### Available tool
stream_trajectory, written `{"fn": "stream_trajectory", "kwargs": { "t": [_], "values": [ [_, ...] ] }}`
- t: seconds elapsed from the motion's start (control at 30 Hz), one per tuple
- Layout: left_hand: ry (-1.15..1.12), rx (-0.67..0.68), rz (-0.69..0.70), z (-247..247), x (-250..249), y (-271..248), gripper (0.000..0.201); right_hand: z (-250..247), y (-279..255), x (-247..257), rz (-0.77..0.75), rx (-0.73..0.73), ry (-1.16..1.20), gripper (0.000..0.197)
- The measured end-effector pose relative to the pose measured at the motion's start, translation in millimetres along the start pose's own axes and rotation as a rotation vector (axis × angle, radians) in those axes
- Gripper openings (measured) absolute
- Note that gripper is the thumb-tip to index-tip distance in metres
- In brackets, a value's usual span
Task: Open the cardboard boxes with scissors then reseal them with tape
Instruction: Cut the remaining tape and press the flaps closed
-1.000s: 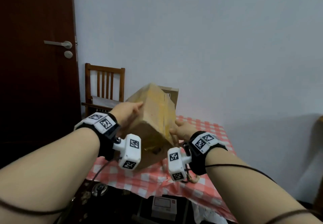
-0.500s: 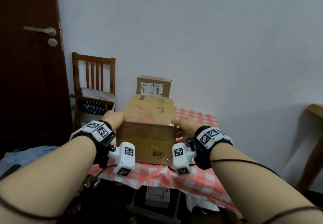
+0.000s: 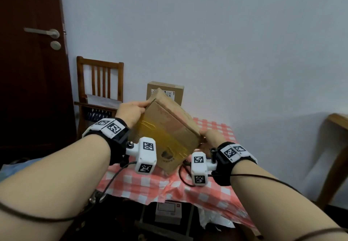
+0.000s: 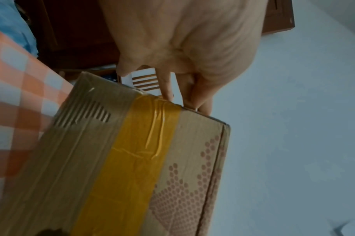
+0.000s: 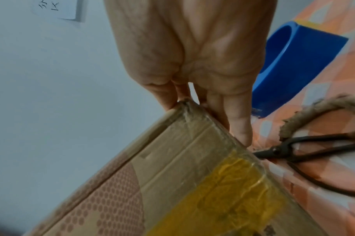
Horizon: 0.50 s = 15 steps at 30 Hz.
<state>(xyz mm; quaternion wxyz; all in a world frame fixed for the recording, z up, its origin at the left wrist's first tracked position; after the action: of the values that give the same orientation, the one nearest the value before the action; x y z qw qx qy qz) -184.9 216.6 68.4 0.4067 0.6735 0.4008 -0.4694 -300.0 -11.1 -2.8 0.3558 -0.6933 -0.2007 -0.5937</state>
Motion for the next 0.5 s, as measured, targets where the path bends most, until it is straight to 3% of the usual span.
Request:
{"fn": "stream_trajectory", "kwargs": {
  "t": [0.07,0.13,0.23,0.33,0.37,0.47,0.5],
  "values": [
    [-0.020,0.073,-0.016,13,-1,-6,0.029,-4,-6,3,-0.029,-0.027,-0.280,0.015],
    [0.000,0.139,-0.005,29,-3,-14,0.031,-11,-12,11,-0.110,-0.117,-0.409,0.030],
    [0.111,0.114,-0.009,43,0,-15,0.058,-13,-36,24,-0.212,-0.083,-0.278,0.046],
    [0.286,0.084,-0.149,46,15,-13,0.074,-18,-54,29,-0.204,0.006,-0.015,0.066],
    [0.287,0.098,-0.197,48,19,-13,0.073,-19,-58,30,-0.195,0.033,-0.006,0.067],
    [0.112,0.152,-0.241,63,28,-14,0.037,-19,-69,32,-0.197,0.054,0.005,0.065],
    [0.055,0.150,-0.240,65,30,-12,0.034,-20,-64,31,-0.191,0.052,0.004,0.064]
  ]
}}
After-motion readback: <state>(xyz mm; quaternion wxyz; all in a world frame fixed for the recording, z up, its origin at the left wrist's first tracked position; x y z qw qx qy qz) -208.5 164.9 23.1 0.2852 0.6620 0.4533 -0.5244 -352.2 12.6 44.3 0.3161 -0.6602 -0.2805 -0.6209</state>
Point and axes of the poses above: each hand's wrist, its own y-axis towards the middle knuckle, its own z-axis out of the palm, x = y × z, the point moved 5 cm from there along y, towards the middle knuckle, and after that the axes turned 6 degrees about y, right-handed, at the moved point
